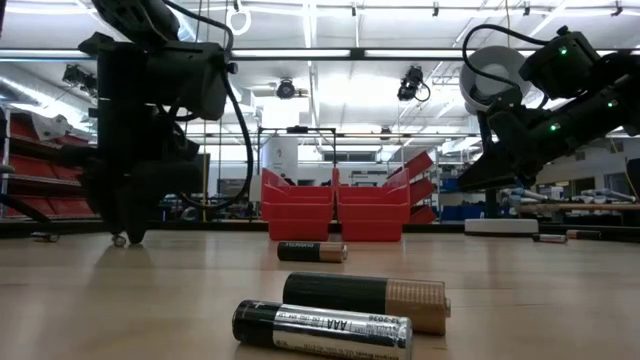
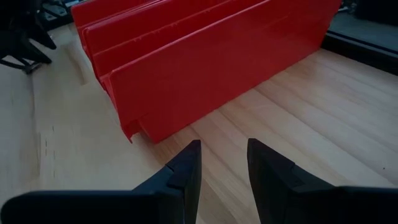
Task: Sort batteries
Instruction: Put the silver battery into the right red bin
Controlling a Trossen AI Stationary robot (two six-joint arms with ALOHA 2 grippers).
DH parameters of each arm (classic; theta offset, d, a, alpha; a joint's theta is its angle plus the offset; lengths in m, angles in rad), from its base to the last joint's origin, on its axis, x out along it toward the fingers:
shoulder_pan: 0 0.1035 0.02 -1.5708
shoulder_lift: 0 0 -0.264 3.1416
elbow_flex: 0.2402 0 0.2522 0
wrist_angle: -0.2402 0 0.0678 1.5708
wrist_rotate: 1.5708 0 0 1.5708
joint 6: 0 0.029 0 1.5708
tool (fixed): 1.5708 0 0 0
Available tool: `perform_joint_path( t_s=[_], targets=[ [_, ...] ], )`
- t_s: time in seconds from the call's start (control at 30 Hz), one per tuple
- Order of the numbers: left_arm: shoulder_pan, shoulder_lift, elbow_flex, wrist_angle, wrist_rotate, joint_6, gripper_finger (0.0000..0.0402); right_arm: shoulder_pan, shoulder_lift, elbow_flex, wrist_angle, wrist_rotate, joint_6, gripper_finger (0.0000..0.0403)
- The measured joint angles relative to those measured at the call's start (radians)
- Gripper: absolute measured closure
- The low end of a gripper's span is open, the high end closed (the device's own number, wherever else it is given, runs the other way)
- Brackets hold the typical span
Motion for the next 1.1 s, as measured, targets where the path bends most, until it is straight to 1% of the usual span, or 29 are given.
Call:
perform_joint_path(
  t_s=[0.17, 0.27, 0.4, 0.53, 0.8, 1.0, 1.1],
  targets=[
    [0.002, -0.002, 0.006, -0.016, 0.033, -0.055, 0.0193, 0.000, 0.000, 0.000, 0.000, 0.001, 0.000, 0.0286],
    [-0.001, -0.002, 0.045, -0.056, 0.073, -0.082, 0.0193, 0.000, 0.000, 0.000, 0.000, 0.002, 0.000, 0.0286],
    [0.001, -0.002, 0.121, -0.067, 0.070, -0.099, 0.0193, 0.000, 0.000, 0.000, 0.000, 0.001, 0.000, 0.0286],
    [-0.001, -0.002, 0.163, -0.039, 0.064, -0.208, 0.0193, 0.000, 0.000, 0.000, 0.000, 0.001, 0.000, 0.0286],
    [-0.052, -0.002, 0.122, -0.046, 0.052, -0.483, 0.0193, 0.000, 0.000, 0.000, -0.004, 0.001, -0.005, 0.0286],
    [-0.087, -0.002, 0.058, -0.028, 0.051, -0.617, 0.0193, 0.000, 0.000, 0.000, -0.007, 0.001, -0.006, 0.0286],
    [-0.095, -0.002, 0.013, 0.039, 0.050, -0.653, 0.0193, 0.000, 0.000, 0.000, -0.006, 0.001, -0.007, 0.0286]
  ],
)
